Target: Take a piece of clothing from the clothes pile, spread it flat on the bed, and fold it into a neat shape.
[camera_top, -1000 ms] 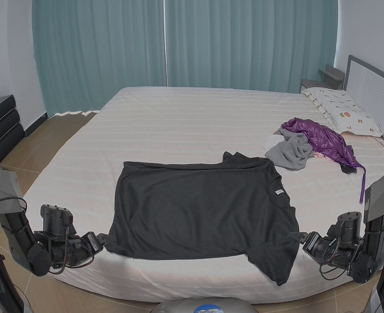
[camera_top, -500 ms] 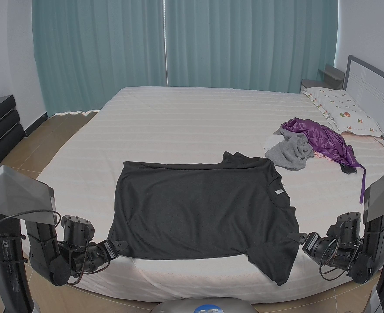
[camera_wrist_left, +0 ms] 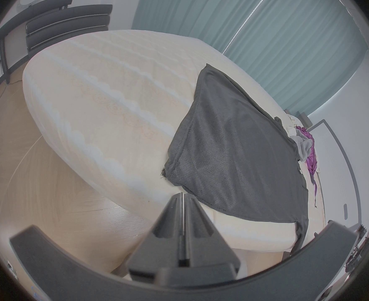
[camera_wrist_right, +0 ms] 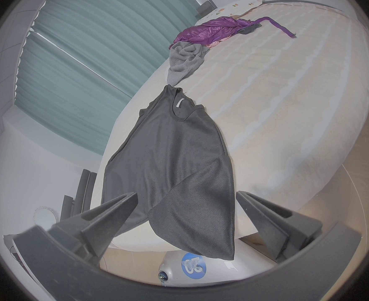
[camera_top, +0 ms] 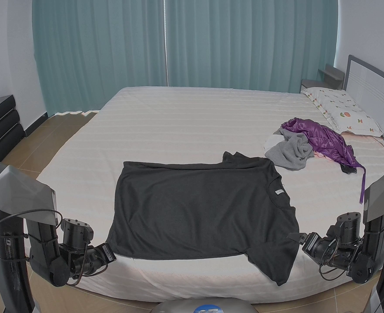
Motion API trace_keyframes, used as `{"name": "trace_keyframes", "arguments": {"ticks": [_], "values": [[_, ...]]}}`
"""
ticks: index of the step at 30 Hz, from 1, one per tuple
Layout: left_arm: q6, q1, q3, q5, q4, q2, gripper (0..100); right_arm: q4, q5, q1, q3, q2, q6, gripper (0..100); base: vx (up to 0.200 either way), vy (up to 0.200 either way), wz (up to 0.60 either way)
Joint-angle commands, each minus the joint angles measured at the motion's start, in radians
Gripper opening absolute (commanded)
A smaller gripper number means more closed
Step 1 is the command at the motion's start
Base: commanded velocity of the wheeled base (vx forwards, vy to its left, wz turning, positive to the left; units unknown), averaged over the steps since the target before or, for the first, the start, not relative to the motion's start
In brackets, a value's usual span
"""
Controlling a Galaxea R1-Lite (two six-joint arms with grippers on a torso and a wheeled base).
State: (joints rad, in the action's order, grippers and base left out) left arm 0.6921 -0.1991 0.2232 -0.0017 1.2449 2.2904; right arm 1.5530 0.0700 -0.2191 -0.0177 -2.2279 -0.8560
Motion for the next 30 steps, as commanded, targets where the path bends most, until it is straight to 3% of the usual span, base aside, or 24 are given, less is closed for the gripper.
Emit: {"name": "trace_keyframes", "arguments": {"ticks": [1,14,15,29,30], "values": [[-0.002,0.009,-0.036,0.000,-0.001,-0.051,0,0.015,0.001,0.000,0.018,-0.003,0.000,100,0.000,0.000,0.00],[-0.013,0.029,-0.021,0.009,0.002,-0.045,0,0.013,0.001,0.000,0.018,-0.003,-0.002,100,0.000,0.000,0.00],[-0.013,0.029,-0.016,0.008,0.002,-0.045,100,0.015,0.001,0.001,0.018,-0.003,-0.002,100,0.000,0.000,0.00],[-0.016,0.007,0.079,0.019,-0.010,0.027,100,0.015,0.004,0.001,0.018,-0.010,-0.002,100,0.000,0.000,0.00],[-0.016,0.007,0.079,0.025,-0.010,0.029,0,0.015,0.004,0.001,0.018,-0.010,-0.002,100,0.000,0.000,0.00]]}}
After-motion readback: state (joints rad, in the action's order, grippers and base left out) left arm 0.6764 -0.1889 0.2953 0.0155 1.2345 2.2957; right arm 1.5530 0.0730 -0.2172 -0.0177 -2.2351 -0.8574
